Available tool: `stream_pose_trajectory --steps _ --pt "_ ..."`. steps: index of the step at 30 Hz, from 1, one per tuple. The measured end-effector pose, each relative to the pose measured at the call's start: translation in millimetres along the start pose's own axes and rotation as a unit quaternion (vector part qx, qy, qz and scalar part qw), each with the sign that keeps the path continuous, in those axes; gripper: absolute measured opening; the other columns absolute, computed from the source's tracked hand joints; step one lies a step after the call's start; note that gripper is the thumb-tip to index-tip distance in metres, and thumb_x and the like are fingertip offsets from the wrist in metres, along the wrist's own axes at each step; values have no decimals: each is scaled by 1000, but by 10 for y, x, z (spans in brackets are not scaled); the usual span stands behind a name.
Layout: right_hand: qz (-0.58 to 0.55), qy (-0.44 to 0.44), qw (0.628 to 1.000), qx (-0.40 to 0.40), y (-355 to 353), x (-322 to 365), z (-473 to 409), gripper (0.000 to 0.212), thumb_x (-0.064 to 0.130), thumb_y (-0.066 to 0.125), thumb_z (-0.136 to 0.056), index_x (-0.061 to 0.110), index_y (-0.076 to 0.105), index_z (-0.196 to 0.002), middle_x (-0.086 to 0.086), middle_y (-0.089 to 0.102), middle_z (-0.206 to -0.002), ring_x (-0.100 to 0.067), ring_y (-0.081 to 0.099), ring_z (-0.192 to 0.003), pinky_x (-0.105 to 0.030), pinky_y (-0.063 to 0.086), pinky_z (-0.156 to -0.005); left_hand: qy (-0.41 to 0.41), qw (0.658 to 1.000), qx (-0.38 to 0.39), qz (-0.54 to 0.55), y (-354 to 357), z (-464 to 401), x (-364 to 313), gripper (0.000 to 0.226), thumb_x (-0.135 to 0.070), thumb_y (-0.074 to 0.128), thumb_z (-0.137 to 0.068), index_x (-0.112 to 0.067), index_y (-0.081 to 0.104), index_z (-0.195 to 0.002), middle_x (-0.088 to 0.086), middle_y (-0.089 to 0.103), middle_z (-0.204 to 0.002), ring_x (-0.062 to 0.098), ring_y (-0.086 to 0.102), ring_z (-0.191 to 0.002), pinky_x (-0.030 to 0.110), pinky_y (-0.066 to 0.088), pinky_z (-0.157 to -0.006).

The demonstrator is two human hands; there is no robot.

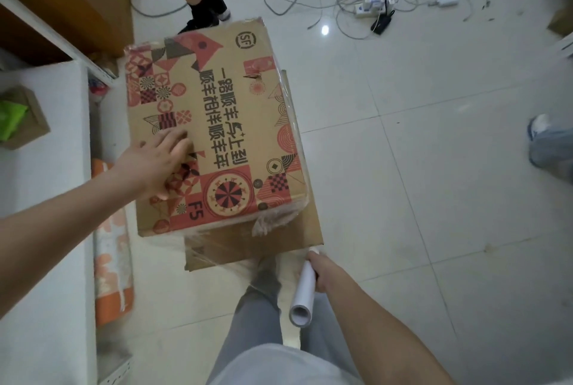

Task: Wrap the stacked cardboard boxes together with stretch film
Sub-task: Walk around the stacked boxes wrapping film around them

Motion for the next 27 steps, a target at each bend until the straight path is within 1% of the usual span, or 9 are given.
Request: stream_pose_trajectory --steps 3,6,8,12,15,17,19,23,27 --pt "48 -13 999 8 -49 -15 -87 38 25 52 -95 -1 46 -122 -19 55 -100 -32 57 -85 -39 50 -61 -26 999 -3 36 -37 103 -174 81 -36 62 -83 -15 14 -145 8 11 -155 26 18 -142 44 34 -108" --pt "47 -25 998 29 -35 56 69 25 25 46 -98 3 52 -107 -15 55 -102 -28 57 -81 -38 51 -70 -14 993 -76 87 -77 195 -478 55 -24 52 -88 -14 31 -138 10 29 -148 27 32 -134 45 36 -105" --pt "63 -46 996 44 -55 111 114 16 21 44 -98 8 51 -93 -11 56 -92 -24 57 -75 -34 50 -64 40 976 -172 126 -146 267 -773 47 -22 50 -87 -10 43 -132 12 40 -143 29 40 -130 43 36 -105" --pt "80 -62 993 59 -71 236 101 19 22 47 -98 6 46 -107 -11 54 -81 -23 54 -69 -34 49 -60 233 914 -304 136 -238 422 -1548 41 -26 42 -81 -7 62 -112 11 61 -119 27 57 -111 35 45 -93" --pt "73 -63 991 87 -80 311 75 20 22 44 -100 7 56 -94 -6 58 -81 -19 57 -68 -28 54 -53 286 927 -166 176 -165 364 -2049 22 -25 50 -85 -13 62 -100 1 62 -99 18 60 -90 26 46 -72" --pt "71 -56 994 69 -86 324 50 32 27 41 -101 7 50 -78 -9 56 -76 -19 55 -66 -32 54 -61 194 932 13 305 -6 120 -2259 19 -22 46 -93 -9 54 -103 6 56 -100 23 57 -91 30 42 -70" --pt "74 -46 995 58 -87 327 17 41 36 39 -102 3 48 -78 -12 54 -75 -21 54 -65 -36 53 -65 115 909 106 387 135 -128 -2393 24 -20 42 -97 -5 53 -111 11 58 -106 28 58 -99 36 45 -80" --pt "84 -52 994 51 -46 365 -139 51 37 40 -101 -6 47 -128 -12 52 -76 -23 53 -64 -20 47 -33 -7 865 151 478 388 -492 -2549 38 -25 35 -100 -5 42 -133 14 53 -127 28 52 -114 34 41 -97" --pt "110 -69 990 54 -97 373 -230 44 33 40 -102 -4 47 -126 -8 52 -76 -19 52 -65 -22 50 -41 -42 886 106 449 684 -658 -2663 44 -28 37 -97 -10 35 -137 12 49 -130 27 51 -114 37 42 -98"
Point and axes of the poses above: each hand's wrist, its own z-axis away from the middle knuckle, its own y-axis out of the palm, x = y × z, the point moved 1 cm from there along -z, towards the middle knuckle
